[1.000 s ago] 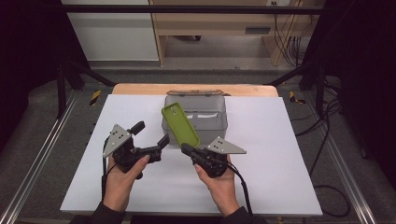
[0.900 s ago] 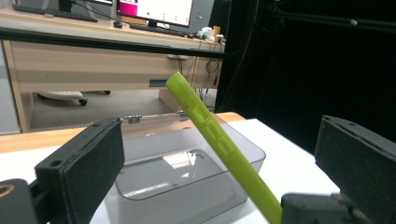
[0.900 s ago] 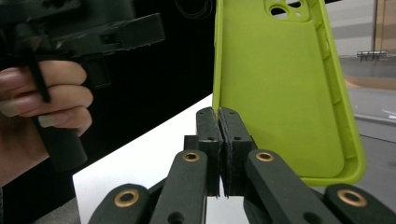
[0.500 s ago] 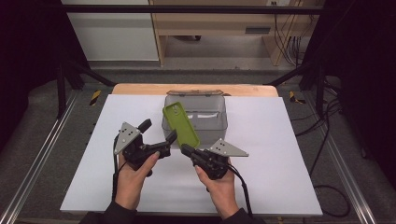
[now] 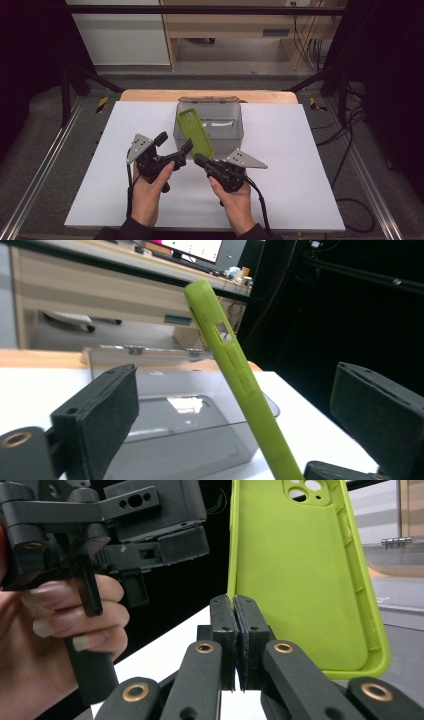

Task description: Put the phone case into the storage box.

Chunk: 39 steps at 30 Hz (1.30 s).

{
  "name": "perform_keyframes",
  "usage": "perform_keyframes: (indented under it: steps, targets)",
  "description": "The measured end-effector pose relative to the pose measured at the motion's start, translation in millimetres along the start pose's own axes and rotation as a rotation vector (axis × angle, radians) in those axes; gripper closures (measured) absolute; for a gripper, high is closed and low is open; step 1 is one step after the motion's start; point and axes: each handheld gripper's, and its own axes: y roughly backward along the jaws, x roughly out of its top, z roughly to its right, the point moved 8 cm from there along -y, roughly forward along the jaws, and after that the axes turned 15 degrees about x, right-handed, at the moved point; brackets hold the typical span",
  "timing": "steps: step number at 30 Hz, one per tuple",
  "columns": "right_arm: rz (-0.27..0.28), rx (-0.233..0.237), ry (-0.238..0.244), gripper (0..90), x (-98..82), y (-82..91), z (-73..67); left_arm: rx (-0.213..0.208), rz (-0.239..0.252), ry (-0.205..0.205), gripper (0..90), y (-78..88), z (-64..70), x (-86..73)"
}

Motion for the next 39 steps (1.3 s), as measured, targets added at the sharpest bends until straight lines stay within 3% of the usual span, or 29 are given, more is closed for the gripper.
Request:
perform_keyframes:
  steps: [6,8,14,17,18,20,22,24,33,34,39]
  targets:
    - [0.013,0.014,-0.031,88.0,-1.1,-0.8,-0.2,-0.016,-0.016,0.046,15.3,-1.2,3.3,-5.7]
    - [0.016,0.015,-0.035,88.1,-1.3,-0.9,-0.2,-0.024,-0.021,0.073,19.9,-1.7,3.0,-8.0]
    - [0.012,0.018,-0.036,88.1,-3.2,-3.8,-1.1,-0.064,-0.028,0.102,34.7,0.1,7.9,-11.5]
    - [0.012,0.017,-0.044,88.1,-4.3,-5.7,-1.8,-0.067,-0.023,0.118,45.0,1.1,8.3,-11.8]
    - [0.014,0.021,-0.047,88.1,-4.7,-7.2,-3.0,-0.039,-0.028,0.135,47.9,1.0,5.2,-13.3]
    - [0.015,0.025,-0.046,88.0,-4.4,-8.5,-4.9,-0.045,-0.032,0.167,52.5,0.6,2.9,-14.1]
    - [0.012,0.025,-0.042,88.1,-4.6,-9.1,-5.9,-0.042,-0.032,0.176,53.9,0.4,1.6,-14.3]
    - [0.007,0.026,-0.039,88.1,-6.3,-12.4,-7.8,-0.052,-0.037,0.192,60.8,0.1,0.2,-15.4]
    - [-0.010,0.026,-0.033,88.1,-11.2,-23.9,-14.4,-0.037,-0.051,0.236,70.3,-0.4,-13.1,-20.4]
    - [-0.013,0.026,-0.045,88.1,-13.2,-27.2,-14.7,-0.041,-0.060,0.264,71.4,-1.3,-16.1,-21.5]
    - [-0.017,0.028,-0.049,88.0,-15.1,-34.5,-18.8,-0.029,-0.048,0.282,74.0,1.3,-21.1,-20.4]
